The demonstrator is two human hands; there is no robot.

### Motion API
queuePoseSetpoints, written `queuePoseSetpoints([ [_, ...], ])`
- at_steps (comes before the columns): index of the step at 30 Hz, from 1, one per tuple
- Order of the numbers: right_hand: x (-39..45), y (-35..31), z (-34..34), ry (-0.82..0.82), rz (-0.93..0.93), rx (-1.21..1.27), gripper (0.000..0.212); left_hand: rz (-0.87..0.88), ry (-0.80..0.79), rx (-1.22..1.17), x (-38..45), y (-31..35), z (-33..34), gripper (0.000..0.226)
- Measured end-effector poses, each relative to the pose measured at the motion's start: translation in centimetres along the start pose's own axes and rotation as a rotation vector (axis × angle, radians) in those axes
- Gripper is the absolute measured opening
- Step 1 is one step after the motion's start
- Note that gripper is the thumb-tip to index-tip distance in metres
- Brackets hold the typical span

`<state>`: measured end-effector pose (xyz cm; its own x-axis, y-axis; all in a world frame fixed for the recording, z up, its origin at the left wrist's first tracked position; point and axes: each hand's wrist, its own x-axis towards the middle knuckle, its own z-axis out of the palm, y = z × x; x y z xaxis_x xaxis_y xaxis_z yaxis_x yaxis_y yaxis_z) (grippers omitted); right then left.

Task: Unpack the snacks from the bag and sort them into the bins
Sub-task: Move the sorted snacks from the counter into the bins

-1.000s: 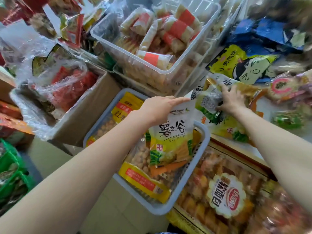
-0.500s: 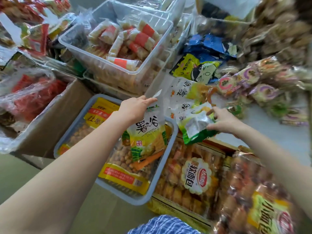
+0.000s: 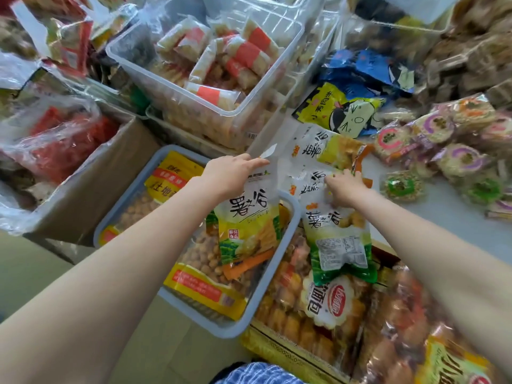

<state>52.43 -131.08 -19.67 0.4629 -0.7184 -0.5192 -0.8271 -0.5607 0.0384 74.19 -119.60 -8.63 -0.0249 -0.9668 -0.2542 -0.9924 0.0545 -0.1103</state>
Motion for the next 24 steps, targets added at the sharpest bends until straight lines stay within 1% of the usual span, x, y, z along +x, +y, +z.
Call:
queuePoseSetpoints([
  [1, 0.4, 0.0, -0.4, 0.003, -0.010, 0.009, 0.016, 0.000, -0.005, 0.001, 0.3, -0.1, 0.0, 0.076],
  [2, 1.0, -0.1, -1.3, 0.012, -0.029, 0.020, 0.011, -0.006, -0.008, -0.003, 0.6, -0.4, 0.1, 0.076],
  [3, 1.3, 0.0, -2.3, 0.044, -0.042, 0.023, 0.014, -0.006, -0.010, -0.008, 0.7, -0.5, 0.1, 0.076],
  [5, 3.1, -0.3, -4.4, 0.143, -0.111, -0.057, 0.010, -0.020, -0.011, -0.020, 1.0, -1.0, 0.3, 0.076],
  [6, 4.3, -0.6, -5.1, 0.167, -0.165, -0.135, 0.017, -0.024, -0.008, -0.022, 1.1, -1.2, 0.4, 0.076],
  [7, 5.5, -1.1, -5.4, 0.150, -0.229, -0.224, 0.026, -0.025, -0.009, -0.021, 1.2, -1.5, 0.6, 0.076],
  [8, 6.4, -1.7, -5.4, 0.109, -0.287, -0.300, 0.035, -0.029, -0.012, -0.022, 1.1, -1.8, 0.7, 0.076],
  [10, 8.2, -2.7, -4.6, 0.012, -0.347, -0.372, 0.057, -0.038, -0.011, -0.027, 1.1, -2.2, 1.1, 0.076],
  [12, 9.1, -3.1, -3.5, -0.065, -0.361, -0.382, 0.078, -0.038, -0.002, -0.038, 1.2, -2.3, 1.3, 0.075],
  [13, 9.2, -3.0, -3.1, -0.076, -0.360, -0.370, 0.086, -0.038, 0.001, -0.039, 1.4, -2.2, 1.4, 0.074],
  [16, 9.7, -2.7, -2.8, -0.054, -0.328, -0.361, 0.099, -0.049, 0.008, -0.029, 2.0, -2.2, 1.9, 0.074],
  [17, 9.7, -2.7, -2.8, -0.040, -0.321, -0.380, 0.098, -0.052, 0.006, -0.027, 2.2, -2.1, 2.0, 0.074],
  [18, 9.6, -2.7, -2.9, -0.029, -0.315, -0.392, 0.092, -0.054, 0.001, -0.026, 2.2, -2.1, 2.0, 0.074],
  [20, 9.6, -2.7, -2.5, -0.006, -0.290, -0.357, 0.066, -0.056, -0.015, -0.029, 2.1, -2.1, 1.8, 0.075],
  [22, 9.2, -2.4, -2.2, 0.034, -0.255, -0.267, 0.041, -0.060, -0.027, -0.034, 1.9, -2.2, 1.6, 0.076],
  [24, 8.7, -1.6, -2.7, 0.084, -0.249, -0.188, 0.029, -0.058, -0.032, -0.033, 1.8, -2.2, 1.6, 0.077],
])
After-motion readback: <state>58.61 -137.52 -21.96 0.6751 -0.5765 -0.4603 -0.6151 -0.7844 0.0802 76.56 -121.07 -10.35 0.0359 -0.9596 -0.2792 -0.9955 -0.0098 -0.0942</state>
